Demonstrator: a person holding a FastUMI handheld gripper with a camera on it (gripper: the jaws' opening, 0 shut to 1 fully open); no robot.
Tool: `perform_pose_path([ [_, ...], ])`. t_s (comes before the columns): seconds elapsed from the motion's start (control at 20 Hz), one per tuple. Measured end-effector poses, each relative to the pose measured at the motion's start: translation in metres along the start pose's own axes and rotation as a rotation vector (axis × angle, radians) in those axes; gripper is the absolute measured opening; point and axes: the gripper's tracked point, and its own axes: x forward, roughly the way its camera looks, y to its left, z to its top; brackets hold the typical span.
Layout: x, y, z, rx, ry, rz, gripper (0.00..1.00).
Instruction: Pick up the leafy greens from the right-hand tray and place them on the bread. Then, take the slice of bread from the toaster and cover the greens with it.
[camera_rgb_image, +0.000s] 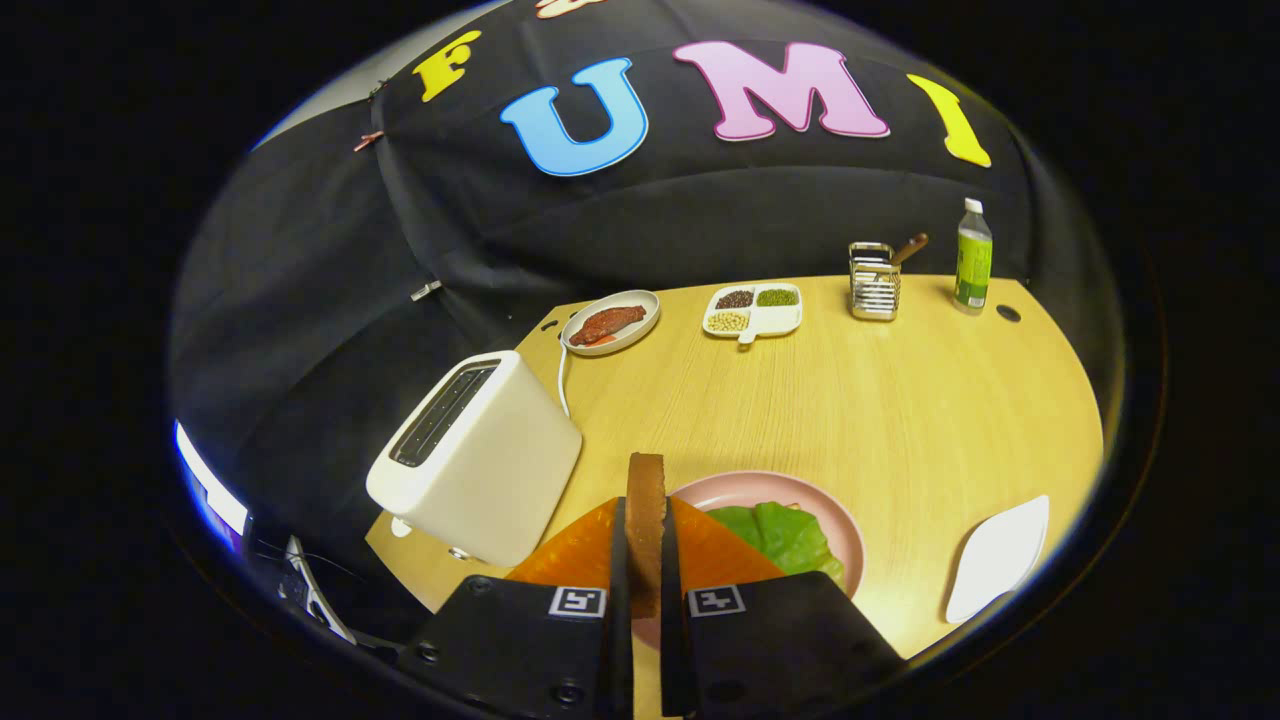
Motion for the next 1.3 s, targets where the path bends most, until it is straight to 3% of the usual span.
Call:
perform_pose_path([
  [0.4,0.016,-0.069,-0.025,-0.01,0.051,-0.093,0.15],
  [0.65,0.024,-0.097,-0.041,-0.133,0.086,-0.139,0.17],
  [0.75,0.021,-0.116,-0.044,-0.204,0.107,-0.209,0.43],
  [0.9,0.017,-0.123,-0.044,-0.273,0.115,-0.229,0.88],
  [0.95,0.013,-0.122,-0.04,-0.281,0.102,-0.225,0.94],
  [1.0,0.009,-0.121,-0.036,-0.288,0.083,-0.217,1.0],
  [1.3,-0.034,-0.094,0.015,-0.403,-0.075,-0.194,1.0],
])
